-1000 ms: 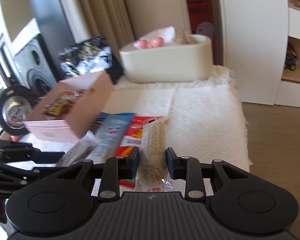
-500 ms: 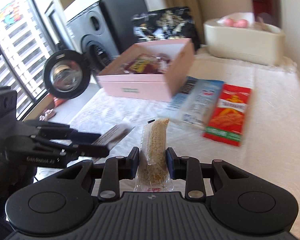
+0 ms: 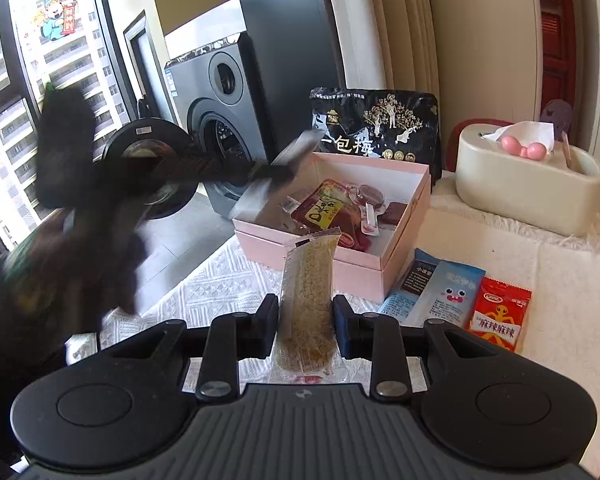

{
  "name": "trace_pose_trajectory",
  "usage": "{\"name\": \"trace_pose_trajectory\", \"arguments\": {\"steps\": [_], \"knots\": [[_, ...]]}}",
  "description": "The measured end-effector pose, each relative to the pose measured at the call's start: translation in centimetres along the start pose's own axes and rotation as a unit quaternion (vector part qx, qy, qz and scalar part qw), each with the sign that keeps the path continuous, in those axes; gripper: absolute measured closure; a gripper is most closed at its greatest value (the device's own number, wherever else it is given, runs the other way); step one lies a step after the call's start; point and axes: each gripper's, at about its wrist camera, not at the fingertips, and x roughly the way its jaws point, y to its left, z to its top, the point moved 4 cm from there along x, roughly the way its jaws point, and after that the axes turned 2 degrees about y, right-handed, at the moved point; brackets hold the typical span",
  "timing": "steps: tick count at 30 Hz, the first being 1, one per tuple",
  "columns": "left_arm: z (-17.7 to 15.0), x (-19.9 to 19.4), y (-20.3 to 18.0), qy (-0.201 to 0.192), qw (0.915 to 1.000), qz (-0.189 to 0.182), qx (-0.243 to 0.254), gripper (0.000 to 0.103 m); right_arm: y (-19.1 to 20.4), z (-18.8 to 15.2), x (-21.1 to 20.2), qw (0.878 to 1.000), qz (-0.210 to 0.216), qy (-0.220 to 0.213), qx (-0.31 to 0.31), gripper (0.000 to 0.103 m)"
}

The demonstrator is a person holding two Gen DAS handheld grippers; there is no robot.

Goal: Organize snacks
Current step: 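Drop the biscuit packet into the pink box with the left gripper while the right drops the rice-stick bar in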

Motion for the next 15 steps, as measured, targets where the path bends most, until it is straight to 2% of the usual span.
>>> {"name": "trace_pose_trajectory", "arguments": {"steps": [2,4,6,9,11,13,15], "knots": [[-0.3,3.3,1.1,0.05,0.9986,0.015,-0.002,0.056,-0.3,0.2,0.7,1.0,-0.003,0.005,0.004,0.074],[-1.2,5.0,2.0,0.06,0.9959,0.065,0.019,0.057,-0.9,0.4,1.4,1.0,-0.01,0.01,0.012,0.074],[-1.6,5.1,2.6,0.047,0.9949,0.086,0.022,0.057,-1.4,0.9,2.0,1.0,-0.02,0.01,0.018,0.074],[-0.9,2.6,3.9,0.0,0.997,0.075,-0.018,0.057,-2.3,2.1,3.2,0.999,-0.033,0.005,0.021,0.074],[-0.2,0.6,4.6,-0.027,0.9956,0.084,-0.03,0.057,-2.8,3.4,4.3,0.999,-0.039,0.001,0.023,0.074],[-0.1,-1.2,4.8,-0.038,0.9942,0.093,-0.037,0.057,-3.5,4.9,5.7,0.999,-0.044,-0.008,0.029,0.074],[-0.5,-2.1,4.7,-0.029,0.9942,0.095,-0.042,0.057,-4.2,6.6,7.5,0.998,-0.053,-0.021,0.039,0.074]]}}
